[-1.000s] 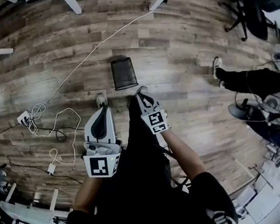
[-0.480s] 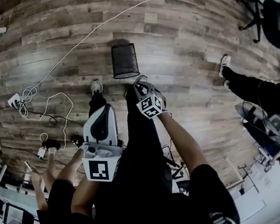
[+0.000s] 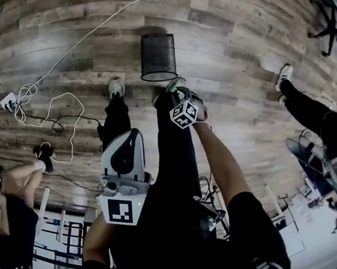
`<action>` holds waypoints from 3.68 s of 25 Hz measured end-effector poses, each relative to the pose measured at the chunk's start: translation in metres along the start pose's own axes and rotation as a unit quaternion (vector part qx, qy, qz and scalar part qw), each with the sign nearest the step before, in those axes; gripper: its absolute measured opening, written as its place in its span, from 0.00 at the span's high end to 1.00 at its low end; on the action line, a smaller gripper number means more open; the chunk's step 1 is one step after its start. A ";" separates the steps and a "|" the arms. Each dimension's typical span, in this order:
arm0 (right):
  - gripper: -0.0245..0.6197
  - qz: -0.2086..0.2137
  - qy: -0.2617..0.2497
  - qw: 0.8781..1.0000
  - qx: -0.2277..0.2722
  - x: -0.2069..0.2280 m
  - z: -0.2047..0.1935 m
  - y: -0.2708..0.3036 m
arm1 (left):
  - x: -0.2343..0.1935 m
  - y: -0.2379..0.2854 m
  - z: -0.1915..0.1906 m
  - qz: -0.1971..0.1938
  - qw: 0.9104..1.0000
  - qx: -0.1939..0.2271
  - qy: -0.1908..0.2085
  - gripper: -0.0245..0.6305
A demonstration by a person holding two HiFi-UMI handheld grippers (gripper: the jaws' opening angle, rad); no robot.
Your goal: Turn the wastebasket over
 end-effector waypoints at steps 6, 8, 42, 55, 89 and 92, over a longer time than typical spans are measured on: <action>0.74 0.010 -0.011 0.999 -0.037 0.004 -0.017 0.057 | -0.024 0.006 -0.028 0.008 1.000 -0.004 0.004 0.91; 0.71 0.012 -0.021 0.998 -0.051 0.006 -0.020 0.074 | -0.032 0.009 -0.039 0.011 1.000 -0.008 0.005 0.91; 0.64 -0.043 -0.094 0.986 -0.129 0.008 -0.038 0.212 | -0.102 0.048 -0.116 0.050 0.998 -0.027 -0.039 0.91; 0.79 -0.045 -0.098 0.986 -0.124 0.009 -0.030 0.195 | -0.112 0.044 -0.106 0.061 0.997 -0.017 -0.047 0.91; 0.88 0.017 0.252 0.963 0.097 0.162 0.052 0.096 | -0.104 0.109 -0.075 0.071 0.997 0.008 -0.042 0.91; 0.88 0.011 0.306 0.945 0.116 0.177 0.042 0.090 | -0.098 0.114 -0.081 0.066 0.997 -0.003 -0.043 0.91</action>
Point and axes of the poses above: the fingertips, and each gripper's own axes: y forward along the fingers, x to its right, z out of its top, the point moved 5 cm from there along -y, backward along the fingers, and after that the axes turned 8 degrees about z, right-handed, at the moved point
